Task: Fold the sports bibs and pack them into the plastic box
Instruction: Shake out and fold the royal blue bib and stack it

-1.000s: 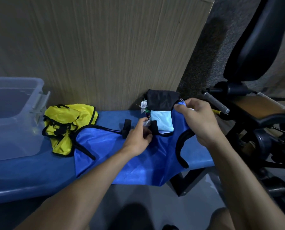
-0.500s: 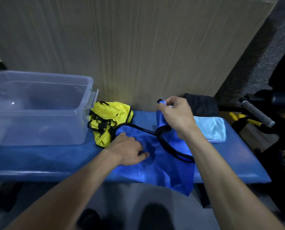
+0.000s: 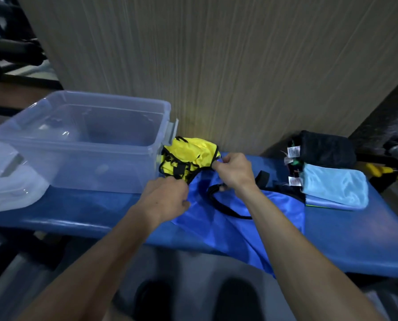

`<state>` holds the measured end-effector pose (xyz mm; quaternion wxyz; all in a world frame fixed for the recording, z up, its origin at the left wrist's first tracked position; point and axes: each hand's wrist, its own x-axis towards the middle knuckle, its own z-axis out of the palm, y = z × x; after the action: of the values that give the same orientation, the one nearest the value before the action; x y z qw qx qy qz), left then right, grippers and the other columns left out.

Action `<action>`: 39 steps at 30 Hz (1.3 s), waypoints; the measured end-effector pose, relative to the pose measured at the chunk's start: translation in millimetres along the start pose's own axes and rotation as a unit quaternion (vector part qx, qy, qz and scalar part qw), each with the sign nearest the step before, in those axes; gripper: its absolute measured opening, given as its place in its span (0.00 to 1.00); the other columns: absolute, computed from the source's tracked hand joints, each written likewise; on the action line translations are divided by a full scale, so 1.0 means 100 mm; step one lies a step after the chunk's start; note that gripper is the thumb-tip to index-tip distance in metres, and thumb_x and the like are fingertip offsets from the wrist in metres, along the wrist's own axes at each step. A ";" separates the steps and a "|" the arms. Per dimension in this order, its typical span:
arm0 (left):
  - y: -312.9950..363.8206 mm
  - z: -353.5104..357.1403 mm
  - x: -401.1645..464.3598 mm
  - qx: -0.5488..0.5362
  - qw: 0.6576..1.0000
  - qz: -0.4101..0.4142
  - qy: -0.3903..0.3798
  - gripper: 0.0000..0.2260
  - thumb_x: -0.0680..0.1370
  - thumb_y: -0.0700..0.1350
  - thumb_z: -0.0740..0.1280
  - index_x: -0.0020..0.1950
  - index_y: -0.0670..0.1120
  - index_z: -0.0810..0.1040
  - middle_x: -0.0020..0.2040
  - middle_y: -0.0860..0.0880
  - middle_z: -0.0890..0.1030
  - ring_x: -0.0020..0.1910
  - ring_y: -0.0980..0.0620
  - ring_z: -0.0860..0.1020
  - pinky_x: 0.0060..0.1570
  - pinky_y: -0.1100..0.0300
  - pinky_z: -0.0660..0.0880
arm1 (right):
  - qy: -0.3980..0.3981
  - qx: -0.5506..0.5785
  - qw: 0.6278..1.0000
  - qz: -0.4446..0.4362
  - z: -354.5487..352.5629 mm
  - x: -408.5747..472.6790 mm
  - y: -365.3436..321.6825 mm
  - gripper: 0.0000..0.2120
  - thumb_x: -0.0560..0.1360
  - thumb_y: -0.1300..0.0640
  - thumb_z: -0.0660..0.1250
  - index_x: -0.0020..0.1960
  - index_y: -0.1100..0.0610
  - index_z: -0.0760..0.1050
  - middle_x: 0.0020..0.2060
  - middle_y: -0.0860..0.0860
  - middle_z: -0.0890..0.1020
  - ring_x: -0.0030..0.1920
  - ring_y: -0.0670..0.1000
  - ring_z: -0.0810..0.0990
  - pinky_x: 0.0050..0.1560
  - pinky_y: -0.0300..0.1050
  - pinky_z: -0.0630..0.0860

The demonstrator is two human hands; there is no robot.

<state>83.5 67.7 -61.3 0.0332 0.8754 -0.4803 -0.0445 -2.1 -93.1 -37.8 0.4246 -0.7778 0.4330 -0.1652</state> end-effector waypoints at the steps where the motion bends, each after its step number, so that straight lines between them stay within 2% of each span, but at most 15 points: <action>1: 0.00 0.02 0.01 -0.022 1.000 0.001 0.010 0.08 0.80 0.53 0.67 0.44 0.51 0.78 0.42 0.54 0.80 0.44 0.49 0.78 0.41 0.56 0.70 | -0.001 -0.007 1.000 0.003 0.05 0.03 0.01 0.14 0.75 0.58 0.68 0.33 0.57 0.68 0.30 0.53 0.75 0.23 0.55 0.79 0.30 0.53 0.83; 4: 0.06 0.07 0.06 -0.073 0.996 0.008 0.049 0.05 0.80 0.52 0.66 0.45 0.54 0.78 0.39 0.56 0.77 0.42 0.50 0.76 0.39 0.56 0.68 | -0.009 -0.023 0.999 0.029 0.19 0.10 0.01 0.15 0.75 0.58 0.69 0.33 0.56 0.68 0.29 0.53 0.76 0.24 0.55 0.80 0.29 0.47 0.81; 8: 0.14 0.07 0.17 -0.099 0.991 0.021 0.082 0.04 0.79 0.48 0.64 0.50 0.53 0.79 0.45 0.56 0.75 0.46 0.49 0.77 0.41 0.52 0.75 | -0.002 -0.039 0.999 0.036 0.33 0.24 0.04 0.10 0.67 0.50 0.68 0.37 0.57 0.73 0.41 0.59 0.84 0.40 0.62 0.85 0.42 0.57 0.85; 10: 0.15 0.07 0.22 -0.117 0.990 0.005 0.078 0.04 0.78 0.46 0.63 0.48 0.51 0.78 0.45 0.56 0.75 0.46 0.48 0.77 0.41 0.52 0.75 | -0.021 -0.042 0.998 0.033 0.37 0.28 0.07 0.19 0.67 0.41 0.67 0.40 0.58 0.77 0.41 0.58 0.85 0.41 0.61 0.86 0.44 0.56 0.84; 13: 0.17 0.04 0.29 -0.119 0.989 -0.044 0.079 0.07 0.79 0.47 0.61 0.44 0.50 0.78 0.42 0.52 0.79 0.44 0.44 0.78 0.38 0.53 0.72 | -0.091 0.031 0.994 0.053 0.30 0.17 0.04 0.29 0.75 0.31 0.61 0.46 0.58 0.78 0.40 0.57 0.86 0.35 0.59 0.87 0.36 0.52 0.84; 16: 0.20 0.02 0.35 -0.107 0.987 -0.074 0.093 0.10 0.82 0.50 0.58 0.47 0.50 0.77 0.43 0.49 0.80 0.43 0.43 0.77 0.40 0.53 0.69 | -0.158 0.119 0.978 0.071 0.08 0.07 0.13 0.26 0.83 0.37 0.52 0.57 0.57 0.77 0.42 0.58 0.87 0.34 0.58 0.86 0.28 0.42 0.77; 18: 0.24 0.02 0.38 -0.113 0.985 -0.089 0.095 0.13 0.83 0.52 0.57 0.43 0.50 0.74 0.39 0.50 0.77 0.40 0.44 0.74 0.40 0.53 0.69 | -0.173 0.117 0.977 0.046 -0.08 -0.03 0.23 0.20 0.85 0.44 0.53 0.60 0.57 0.77 0.44 0.58 0.87 0.32 0.57 0.84 0.26 0.42 0.76; 22: 0.29 0.05 0.44 -0.139 0.978 -0.118 0.099 0.23 0.82 0.64 0.54 0.36 0.50 0.71 0.35 0.51 0.77 0.39 0.46 0.78 0.39 0.54 0.73 | -0.135 0.002 0.988 -0.077 -0.38 -0.20 0.55 0.07 0.83 0.54 0.62 0.52 0.54 0.78 0.41 0.53 0.86 0.29 0.53 0.83 0.28 0.44 0.77; 24: 0.30 0.07 0.47 -0.125 0.980 -0.124 0.097 0.25 0.79 0.70 0.57 0.40 0.50 0.75 0.37 0.51 0.79 0.40 0.47 0.78 0.41 0.54 0.74 | -0.107 -0.111 0.975 -0.159 -0.55 -0.28 0.77 0.04 0.80 0.52 0.66 0.50 0.52 0.78 0.38 0.49 0.85 0.30 0.47 0.81 0.34 0.44 0.77; 27: 0.33 0.12 0.51 -0.089 0.986 -0.110 0.083 0.17 0.78 0.62 0.66 0.54 0.49 0.77 0.49 0.48 0.82 0.50 0.43 0.80 0.44 0.53 0.73 | -0.093 -0.277 0.929 -0.226 -0.72 -0.43 1.11 0.17 0.74 0.38 0.70 0.55 0.48 0.78 0.46 0.42 0.82 0.44 0.43 0.78 0.51 0.47 0.77; 30: 0.31 0.16 0.54 -0.100 0.984 -0.113 0.093 0.15 0.80 0.53 0.67 0.64 0.50 0.76 0.57 0.46 0.82 0.56 0.41 0.80 0.49 0.51 0.74 | -0.082 -0.304 0.930 -0.188 -0.77 -0.58 1.32 0.36 0.65 0.25 0.66 0.65 0.46 0.75 0.58 0.42 0.73 0.61 0.49 0.71 0.63 0.48 0.72; 32: 0.29 0.19 0.55 -0.115 0.982 -0.113 0.094 0.15 0.80 0.52 0.67 0.65 0.50 0.75 0.58 0.45 0.82 0.57 0.40 0.79 0.51 0.50 0.75 | -0.066 -0.242 0.958 -0.140 -0.75 -0.63 1.43 0.40 0.63 0.27 0.72 0.68 0.47 0.72 0.61 0.44 0.72 0.64 0.49 0.70 0.66 0.47 0.71; 35: 0.27 0.24 0.56 -0.117 0.982 -0.109 0.101 0.14 0.80 0.51 0.67 0.64 0.48 0.75 0.57 0.44 0.82 0.56 0.38 0.79 0.48 0.50 0.73 | -0.061 -0.162 0.981 -0.091 -0.70 -0.68 1.52 0.40 0.62 0.33 0.78 0.68 0.48 0.71 0.62 0.44 0.75 0.63 0.46 0.75 0.63 0.43 0.73; 38: 0.22 0.30 0.60 -0.132 0.979 -0.107 0.112 0.12 0.81 0.51 0.67 0.60 0.46 0.74 0.54 0.42 0.81 0.54 0.37 0.78 0.44 0.51 0.70 | -0.052 -0.032 0.997 -0.054 -0.61 -0.79 1.50 0.32 0.65 0.50 0.83 0.64 0.49 0.73 0.49 0.44 0.78 0.50 0.41 0.77 0.49 0.28 0.71; 39: 0.21 0.32 0.60 -0.142 0.977 -0.111 0.114 0.12 0.81 0.51 0.67 0.60 0.46 0.74 0.54 0.42 0.81 0.53 0.37 0.78 0.43 0.51 0.70 | -0.039 0.010 0.997 -0.062 -0.57 -0.84 1.49 0.29 0.66 0.55 0.83 0.62 0.49 0.74 0.43 0.43 0.77 0.42 0.39 0.75 0.45 0.29 0.71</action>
<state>94.5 4.9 -93.7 0.2069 0.9088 -0.3621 -0.0156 -164.9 -93.4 -114.5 0.4378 -0.8047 0.3653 -0.1653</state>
